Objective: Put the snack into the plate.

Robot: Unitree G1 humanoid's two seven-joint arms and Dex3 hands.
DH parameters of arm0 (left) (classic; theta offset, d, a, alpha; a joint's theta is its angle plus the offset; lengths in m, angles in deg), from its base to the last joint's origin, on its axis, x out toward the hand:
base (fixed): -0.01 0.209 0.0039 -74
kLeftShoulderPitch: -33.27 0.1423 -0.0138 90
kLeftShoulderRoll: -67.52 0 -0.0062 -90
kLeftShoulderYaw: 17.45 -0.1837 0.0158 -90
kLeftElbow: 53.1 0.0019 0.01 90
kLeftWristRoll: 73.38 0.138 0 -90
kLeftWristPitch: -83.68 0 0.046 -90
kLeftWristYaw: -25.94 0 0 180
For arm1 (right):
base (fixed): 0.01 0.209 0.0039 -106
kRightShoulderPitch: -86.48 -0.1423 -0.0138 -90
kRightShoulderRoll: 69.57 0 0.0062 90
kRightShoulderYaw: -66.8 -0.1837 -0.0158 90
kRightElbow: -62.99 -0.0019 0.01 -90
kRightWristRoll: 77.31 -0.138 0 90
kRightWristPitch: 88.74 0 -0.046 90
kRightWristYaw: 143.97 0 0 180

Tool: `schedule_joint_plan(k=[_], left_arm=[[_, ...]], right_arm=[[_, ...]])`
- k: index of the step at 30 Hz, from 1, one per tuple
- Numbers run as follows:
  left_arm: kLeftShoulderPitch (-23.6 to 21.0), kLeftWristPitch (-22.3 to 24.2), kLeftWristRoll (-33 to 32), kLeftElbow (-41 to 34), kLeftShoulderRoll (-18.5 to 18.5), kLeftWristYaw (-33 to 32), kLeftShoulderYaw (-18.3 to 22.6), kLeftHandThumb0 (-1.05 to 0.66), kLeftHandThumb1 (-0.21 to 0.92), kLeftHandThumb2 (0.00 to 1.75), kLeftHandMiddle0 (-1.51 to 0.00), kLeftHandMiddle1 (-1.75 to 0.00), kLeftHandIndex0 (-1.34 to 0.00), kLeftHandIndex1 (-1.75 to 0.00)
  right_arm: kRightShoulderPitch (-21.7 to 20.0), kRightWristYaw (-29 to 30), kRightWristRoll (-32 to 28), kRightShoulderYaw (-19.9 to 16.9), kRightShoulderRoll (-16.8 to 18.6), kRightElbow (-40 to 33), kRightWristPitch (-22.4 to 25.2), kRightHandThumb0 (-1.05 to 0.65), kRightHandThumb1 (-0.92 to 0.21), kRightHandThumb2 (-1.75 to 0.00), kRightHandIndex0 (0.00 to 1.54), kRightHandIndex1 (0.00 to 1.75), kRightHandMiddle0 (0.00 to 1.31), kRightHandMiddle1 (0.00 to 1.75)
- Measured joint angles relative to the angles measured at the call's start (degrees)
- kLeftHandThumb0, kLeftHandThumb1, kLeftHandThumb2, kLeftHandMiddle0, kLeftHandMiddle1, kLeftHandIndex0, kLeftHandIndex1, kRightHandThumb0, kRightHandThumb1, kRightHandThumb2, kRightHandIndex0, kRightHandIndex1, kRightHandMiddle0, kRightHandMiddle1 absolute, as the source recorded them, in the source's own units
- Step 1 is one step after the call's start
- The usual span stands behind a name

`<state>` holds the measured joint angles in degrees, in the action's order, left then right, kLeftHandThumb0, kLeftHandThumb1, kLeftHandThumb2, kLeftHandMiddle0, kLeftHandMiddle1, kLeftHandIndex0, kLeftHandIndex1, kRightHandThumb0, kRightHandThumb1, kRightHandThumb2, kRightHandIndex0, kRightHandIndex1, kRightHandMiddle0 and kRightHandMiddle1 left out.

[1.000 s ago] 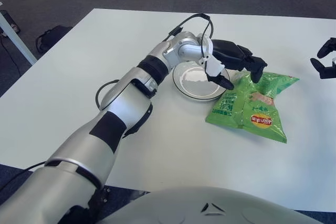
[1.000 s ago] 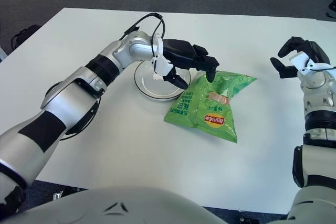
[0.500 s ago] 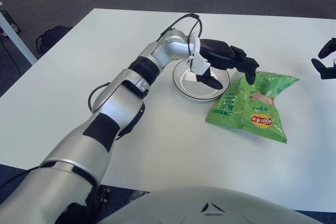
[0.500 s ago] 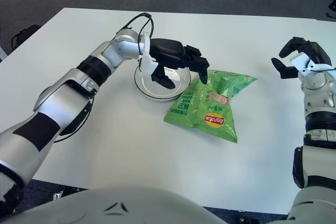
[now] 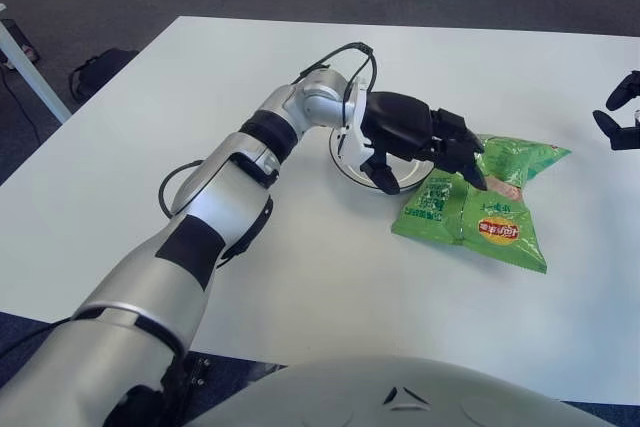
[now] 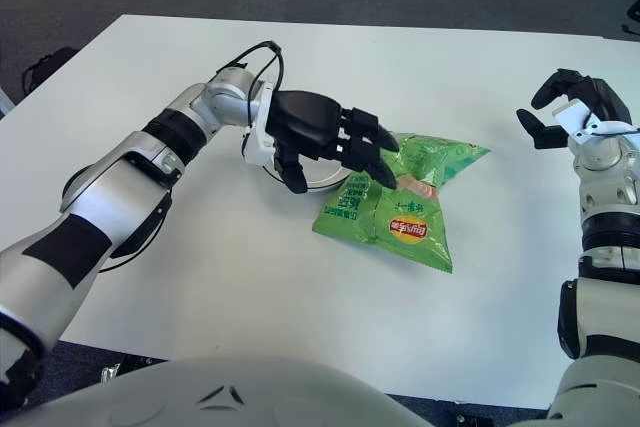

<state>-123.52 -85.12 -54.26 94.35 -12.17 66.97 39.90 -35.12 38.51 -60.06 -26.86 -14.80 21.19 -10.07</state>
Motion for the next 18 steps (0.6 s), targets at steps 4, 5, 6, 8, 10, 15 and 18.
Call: schedule_joint_plan(k=[4,5,6,8,10,15,18], left_arm=[[-0.46,1.25,1.45,-0.04,-0.43,0.76,-1.36,-0.41,0.92,0.93,-0.04,-0.13,0.00,-0.59],[-0.70,1.58,2.10,-0.13,-0.59,1.10,-1.77,-0.38,0.91,0.95,-0.04,-0.12,0.00,-0.59],[-0.90,1.91,3.19,-0.32,-0.76,1.17,-2.12,-0.35,0.89,0.98,-0.04,-0.11,0.00,-0.59],[-1.36,2.65,6.26,-0.76,-0.96,0.69,-2.74,-0.31,0.86,1.03,-0.05,-0.09,0.00,-0.57],[-1.67,3.50,9.33,-1.07,-0.92,-0.65,-3.44,-0.28,0.83,1.08,-0.05,-0.08,0.00,-0.56],[-1.78,5.08,14.15,-1.41,-0.36,-4.21,-4.71,-0.20,0.74,1.21,-0.07,-0.05,0.00,-0.50],[-1.84,6.24,17.03,-1.45,0.08,-6.71,-5.93,-0.23,0.80,1.16,-0.06,-0.03,0.00,-0.43]], right_arm=[[0.21,0.00,0.15,0.04,0.00,-0.34,0.04,-0.48,-0.32,-1.31,1.21,1.75,0.61,1.75],[0.21,0.00,0.18,0.06,-0.01,-0.36,0.06,-0.48,-0.32,-1.31,1.21,1.75,0.61,1.75],[0.21,-0.01,0.20,0.08,-0.02,-0.38,0.06,-0.48,-0.32,-1.31,1.20,1.75,0.61,1.75],[0.21,-0.09,0.22,0.13,-0.05,-0.39,0.09,-0.48,-0.32,-1.30,1.20,1.75,0.61,1.75],[0.21,-0.13,0.22,0.13,-0.05,-0.46,0.10,-0.48,-0.33,-1.30,1.19,1.75,0.61,1.75],[0.42,-0.32,0.12,0.11,-0.05,-1.08,0.35,-0.48,-0.33,-1.29,1.19,1.75,0.60,1.75],[0.71,-0.84,-0.05,-0.05,-0.04,-1.57,0.78,-0.48,-0.34,-1.29,1.20,1.75,0.60,1.75]])
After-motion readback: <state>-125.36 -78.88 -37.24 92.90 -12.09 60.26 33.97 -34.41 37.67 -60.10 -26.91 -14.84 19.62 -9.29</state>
